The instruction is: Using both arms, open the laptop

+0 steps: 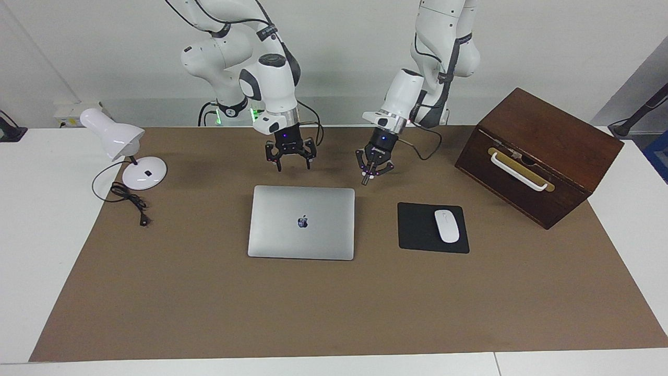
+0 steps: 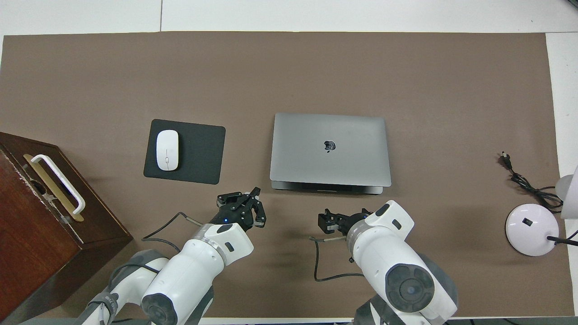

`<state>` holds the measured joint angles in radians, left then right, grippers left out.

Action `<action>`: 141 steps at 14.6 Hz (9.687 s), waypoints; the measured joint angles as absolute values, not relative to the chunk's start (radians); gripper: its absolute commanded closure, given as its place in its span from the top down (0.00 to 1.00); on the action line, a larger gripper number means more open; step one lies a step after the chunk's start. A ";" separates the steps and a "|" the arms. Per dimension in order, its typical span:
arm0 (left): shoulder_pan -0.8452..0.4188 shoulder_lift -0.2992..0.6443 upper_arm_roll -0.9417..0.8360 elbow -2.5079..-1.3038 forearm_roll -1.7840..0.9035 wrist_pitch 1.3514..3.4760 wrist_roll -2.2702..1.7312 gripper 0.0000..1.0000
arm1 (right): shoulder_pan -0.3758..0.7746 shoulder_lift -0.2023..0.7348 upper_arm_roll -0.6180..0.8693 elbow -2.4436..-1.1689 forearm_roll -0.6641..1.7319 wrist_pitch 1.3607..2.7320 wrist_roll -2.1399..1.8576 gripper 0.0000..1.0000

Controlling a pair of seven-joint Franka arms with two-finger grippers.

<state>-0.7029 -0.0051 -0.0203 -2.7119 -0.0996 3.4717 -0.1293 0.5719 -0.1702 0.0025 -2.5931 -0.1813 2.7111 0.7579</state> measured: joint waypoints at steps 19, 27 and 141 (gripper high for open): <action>-0.755 0.189 -0.017 -2.559 -0.105 3.482 -0.133 0.00 | 0.464 -0.045 -0.004 -2.496 -0.237 2.792 0.722 1.00; -0.755 0.253 -0.015 -2.513 -0.108 3.482 -0.134 0.00 | 0.464 -0.040 -0.003 -2.460 -0.237 2.751 0.717 1.00; 0.031 -0.026 -0.004 -1.571 -0.070 1.556 0.048 1.00 | -0.036 -0.086 -0.007 -1.832 0.004 1.826 -0.027 1.00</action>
